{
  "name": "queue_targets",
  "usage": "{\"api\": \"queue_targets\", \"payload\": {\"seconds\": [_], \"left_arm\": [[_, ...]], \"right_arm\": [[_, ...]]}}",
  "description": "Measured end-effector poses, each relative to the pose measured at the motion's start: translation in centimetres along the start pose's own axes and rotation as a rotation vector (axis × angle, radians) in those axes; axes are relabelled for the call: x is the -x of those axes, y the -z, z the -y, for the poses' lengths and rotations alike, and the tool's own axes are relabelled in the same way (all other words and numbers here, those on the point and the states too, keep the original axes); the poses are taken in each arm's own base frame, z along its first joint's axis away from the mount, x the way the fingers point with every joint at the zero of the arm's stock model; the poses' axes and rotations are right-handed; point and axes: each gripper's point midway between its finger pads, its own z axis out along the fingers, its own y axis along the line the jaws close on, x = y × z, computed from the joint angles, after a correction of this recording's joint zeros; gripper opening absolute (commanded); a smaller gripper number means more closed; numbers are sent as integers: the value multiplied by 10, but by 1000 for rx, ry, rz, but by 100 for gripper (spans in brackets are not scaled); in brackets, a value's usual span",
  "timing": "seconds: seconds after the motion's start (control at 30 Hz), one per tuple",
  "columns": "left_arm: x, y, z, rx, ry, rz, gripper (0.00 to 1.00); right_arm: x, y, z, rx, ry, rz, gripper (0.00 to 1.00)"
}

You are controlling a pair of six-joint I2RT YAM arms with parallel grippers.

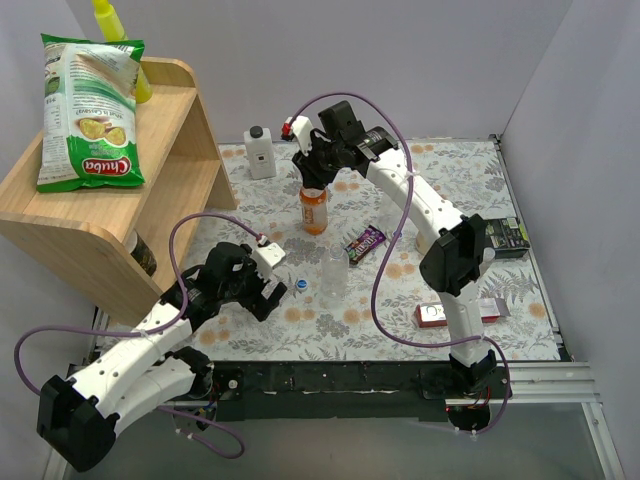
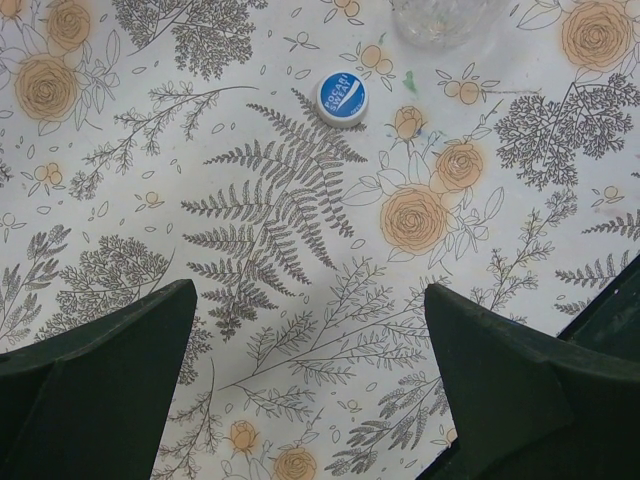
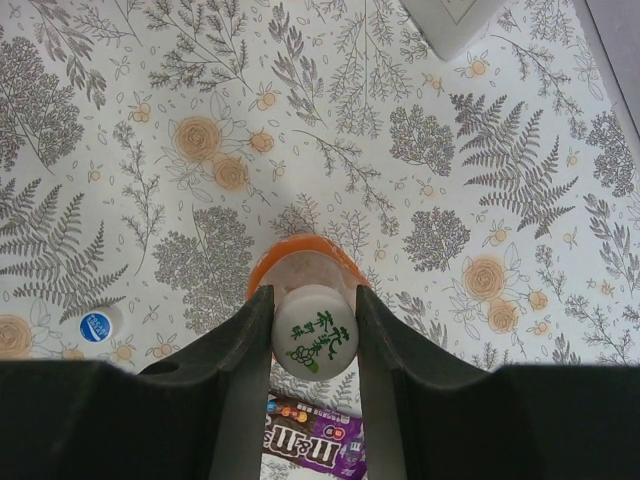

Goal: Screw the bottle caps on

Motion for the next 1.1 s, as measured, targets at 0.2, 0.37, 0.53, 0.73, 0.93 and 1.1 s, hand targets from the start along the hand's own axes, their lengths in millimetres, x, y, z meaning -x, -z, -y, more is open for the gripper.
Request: {"api": "queue_targets", "payload": {"seconds": [0.2,0.37,0.53,0.73,0.93,1.1], "left_arm": [[-3,-1,1,-5,0,-6,98],[-4,-1,2,-7,0,-6,98],[-3,-1,2,-8,-1,-6,98],[-4,-1,2,-12,-2,-6,98],[-3,-1,2,-12,-3,-5,98],[-3,-1,4,-24,-11,-3,98]], "right_arm": [[1,0,0,-1,-10,2,43],[1,0,0,-1,-14,3,51],[1,0,0,-4,-14,2,54],[1,0,0,-5,-16,2,57],[1,0,0,-2,-17,4,70],[5,-1,-9,50,-8,26,80]]}}
